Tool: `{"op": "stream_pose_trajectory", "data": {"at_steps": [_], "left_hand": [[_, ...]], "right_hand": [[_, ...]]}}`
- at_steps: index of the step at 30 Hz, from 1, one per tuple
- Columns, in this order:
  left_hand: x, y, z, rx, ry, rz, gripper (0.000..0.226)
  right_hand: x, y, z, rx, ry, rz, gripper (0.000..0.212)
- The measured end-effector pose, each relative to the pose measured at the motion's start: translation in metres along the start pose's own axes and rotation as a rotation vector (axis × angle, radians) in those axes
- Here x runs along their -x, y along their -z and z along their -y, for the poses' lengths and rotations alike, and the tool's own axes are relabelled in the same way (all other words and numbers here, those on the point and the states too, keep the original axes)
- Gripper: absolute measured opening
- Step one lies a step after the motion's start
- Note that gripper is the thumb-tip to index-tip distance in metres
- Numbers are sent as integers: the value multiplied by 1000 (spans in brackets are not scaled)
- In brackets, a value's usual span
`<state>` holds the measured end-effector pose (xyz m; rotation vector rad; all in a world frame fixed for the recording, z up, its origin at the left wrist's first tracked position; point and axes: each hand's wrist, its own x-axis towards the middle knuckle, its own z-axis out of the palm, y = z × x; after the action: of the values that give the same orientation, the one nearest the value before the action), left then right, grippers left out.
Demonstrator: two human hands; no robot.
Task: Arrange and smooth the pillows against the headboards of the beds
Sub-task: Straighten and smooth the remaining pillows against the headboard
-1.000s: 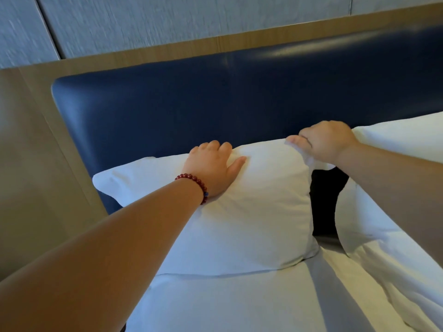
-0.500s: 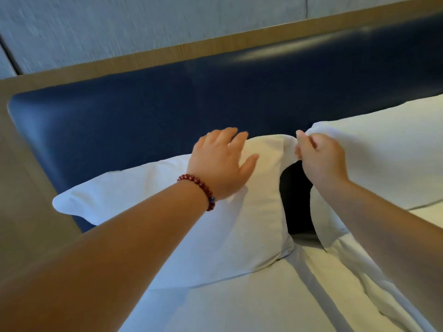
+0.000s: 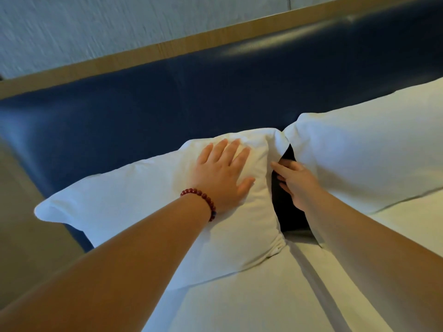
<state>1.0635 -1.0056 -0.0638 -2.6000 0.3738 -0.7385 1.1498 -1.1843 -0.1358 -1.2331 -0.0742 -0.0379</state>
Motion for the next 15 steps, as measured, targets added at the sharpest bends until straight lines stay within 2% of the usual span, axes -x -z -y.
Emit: {"op": "stream_pose_trajectory", "data": {"at_steps": [2,4,6,8,11,12,15], "left_hand": [[0,-1,0,-1,-1,-12,69],[0,-1,1,-6,1,-19,68],[-1,-1,0,-10,-1,-11,69],[-1,-1,-2,-10,0,8,69],[0,5,-5,-23,25,16,68],[3,8,-10,-34,31,10,67],[25,11,-37,-26,-13,-33,65]], "right_hand": [[-3,3,1,63,64,-136,3],[-4,11,7,-2,188,-322,4],[-3,20,11,-85,235,-378,6],[-1,30,2,-25,180,-282,5],[8,30,-21,55,-90,-86,45],[12,27,-31,116,-169,-22,50],[21,17,-58,156,-299,111,44]]}}
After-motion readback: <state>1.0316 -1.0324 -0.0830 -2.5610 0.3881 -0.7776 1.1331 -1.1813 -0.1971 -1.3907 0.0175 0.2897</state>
